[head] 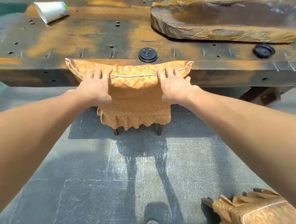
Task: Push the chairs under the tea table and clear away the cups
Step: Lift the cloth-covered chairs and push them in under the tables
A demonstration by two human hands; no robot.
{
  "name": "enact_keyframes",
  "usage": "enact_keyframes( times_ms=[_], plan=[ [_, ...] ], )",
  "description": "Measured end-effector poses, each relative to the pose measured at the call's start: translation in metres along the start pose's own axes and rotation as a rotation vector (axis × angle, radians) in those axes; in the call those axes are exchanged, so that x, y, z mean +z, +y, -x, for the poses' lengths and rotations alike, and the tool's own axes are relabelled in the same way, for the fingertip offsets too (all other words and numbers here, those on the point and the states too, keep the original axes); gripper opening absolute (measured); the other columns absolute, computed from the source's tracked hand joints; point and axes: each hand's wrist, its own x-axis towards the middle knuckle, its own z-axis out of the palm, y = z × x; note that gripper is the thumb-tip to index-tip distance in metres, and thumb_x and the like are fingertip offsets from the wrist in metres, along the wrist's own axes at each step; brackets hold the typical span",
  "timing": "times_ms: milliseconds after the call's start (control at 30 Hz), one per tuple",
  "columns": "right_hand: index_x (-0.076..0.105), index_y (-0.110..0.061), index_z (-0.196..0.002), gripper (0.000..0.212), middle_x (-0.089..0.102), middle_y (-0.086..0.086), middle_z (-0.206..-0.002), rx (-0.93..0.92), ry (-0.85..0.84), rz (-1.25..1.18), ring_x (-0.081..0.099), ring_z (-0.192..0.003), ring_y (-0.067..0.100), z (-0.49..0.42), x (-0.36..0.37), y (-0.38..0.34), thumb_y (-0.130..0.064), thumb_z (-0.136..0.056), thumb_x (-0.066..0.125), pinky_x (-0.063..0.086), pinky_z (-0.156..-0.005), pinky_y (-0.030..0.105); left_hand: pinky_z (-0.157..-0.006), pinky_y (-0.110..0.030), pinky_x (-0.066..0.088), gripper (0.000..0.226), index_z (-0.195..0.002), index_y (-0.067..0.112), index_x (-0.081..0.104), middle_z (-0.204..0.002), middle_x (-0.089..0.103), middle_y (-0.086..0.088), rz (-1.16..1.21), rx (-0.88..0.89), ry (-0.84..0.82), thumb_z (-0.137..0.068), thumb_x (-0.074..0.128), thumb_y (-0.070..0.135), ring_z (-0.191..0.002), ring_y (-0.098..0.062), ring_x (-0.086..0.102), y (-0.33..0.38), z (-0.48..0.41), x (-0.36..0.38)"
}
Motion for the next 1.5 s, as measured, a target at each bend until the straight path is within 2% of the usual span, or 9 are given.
enact_keyframes(
  times_ms=[100,167,233,433,633,867,1000,1133,1500],
  plan=[
    [0.049,-0.015,-0.138,0.051,0.053,0.009,-0.127,0.003,-0.063,-0.084,0.054,-0.115,0.036,0.049,-0.034,0.004,-0.008,-0.088,0.051,0.042,-0.104,0.062,-0.110,-0.042,0.044,0.072,-0.155,0.018,0.035,-0.151,0.049,-0.010,-0.022,0.103,-0.346,-0.091,0.068,0.022,-0.129,-0.027,0.053,0.020,0.048,-0.025],
    [0.055,-0.016,-0.138,0.051,0.061,0.010,-0.129,-0.019,-0.076,-0.073,0.061,-0.108,0.033,0.091,-0.057,0.008,-0.012,-0.088,0.052,0.052,-0.095,0.048,-0.097,-0.038,0.054,0.051,-0.141,0.026,0.055,-0.123,0.066,0.004,-0.034,0.165,-0.627,-0.091,0.067,0.026,-0.107,-0.016,0.066,0.034,0.089,-0.047],
    [0.055,-0.018,-0.142,0.054,0.062,0.010,-0.134,-0.020,-0.093,-0.108,0.064,-0.109,0.033,0.134,-0.075,0.013,-0.019,-0.088,0.057,0.055,-0.091,0.042,-0.077,-0.030,0.058,0.041,-0.131,0.028,0.060,-0.112,0.066,0.009,-0.003,0.202,-0.708,-0.091,0.066,0.026,-0.099,-0.016,0.070,0.050,0.130,-0.065],
    [0.038,-0.034,-0.150,0.076,0.059,0.004,-0.138,0.013,-0.024,-0.220,0.059,-0.121,0.032,0.293,-0.094,0.054,-0.057,-0.084,0.069,0.051,-0.095,0.045,-0.089,-0.043,0.057,0.036,-0.120,0.025,0.059,-0.112,0.071,-0.002,0.103,0.270,-0.312,-0.086,0.068,0.029,-0.101,-0.024,0.067,0.108,0.251,-0.113],
    [0.038,-0.035,-0.149,0.075,0.053,0.004,-0.137,0.160,0.131,-0.254,0.056,-0.124,0.031,0.474,-0.075,0.099,-0.056,-0.084,0.069,0.045,-0.103,0.055,-0.099,-0.042,0.052,0.051,-0.138,0.027,0.051,-0.137,0.061,-0.004,0.116,0.324,-0.091,-0.089,0.063,0.035,-0.116,-0.027,0.061,0.177,0.389,-0.123],
    [0.043,-0.030,-0.145,0.066,0.051,0.006,-0.135,0.385,0.179,-0.266,0.054,-0.125,0.033,0.662,-0.003,0.151,-0.046,-0.086,0.069,0.044,-0.101,0.051,-0.081,-0.035,0.053,0.042,-0.120,0.036,0.056,-0.115,0.066,0.000,0.081,0.414,-0.073,-0.079,0.063,0.040,-0.094,-0.025,0.063,0.256,0.530,-0.087],
    [0.047,-0.026,-0.143,0.057,0.050,0.004,-0.139,0.595,0.118,-0.394,0.051,-0.128,0.032,0.806,0.101,0.188,-0.036,-0.090,0.065,0.040,-0.101,0.049,-0.083,-0.035,0.045,0.041,-0.121,0.033,0.057,-0.124,0.064,0.001,0.011,0.540,-0.140,-0.082,0.066,0.039,-0.103,-0.024,0.057,0.320,0.629,-0.039],
    [0.051,-0.028,-0.140,0.053,0.052,0.002,-0.136,0.666,0.151,-0.428,0.054,-0.126,0.032,0.833,0.120,0.210,-0.033,-0.090,0.066,0.042,-0.099,0.046,-0.098,-0.041,0.049,0.048,-0.129,0.029,0.058,-0.134,0.061,-0.004,0.106,0.584,-0.143,-0.083,0.068,0.038,-0.120,-0.028,0.058,0.358,0.640,-0.032],
    [0.068,-0.020,-0.093,0.012,0.074,0.013,-0.101,0.844,0.236,-0.701,0.068,-0.099,0.033,0.969,0.254,0.291,-0.017,-0.084,0.060,0.055,-0.086,0.040,-0.087,-0.039,0.054,0.036,-0.119,0.024,0.065,-0.114,0.069,-0.010,0.244,0.677,-0.278,-0.084,0.064,0.032,-0.101,-0.031,0.066,0.518,0.775,0.122]
  ],
)
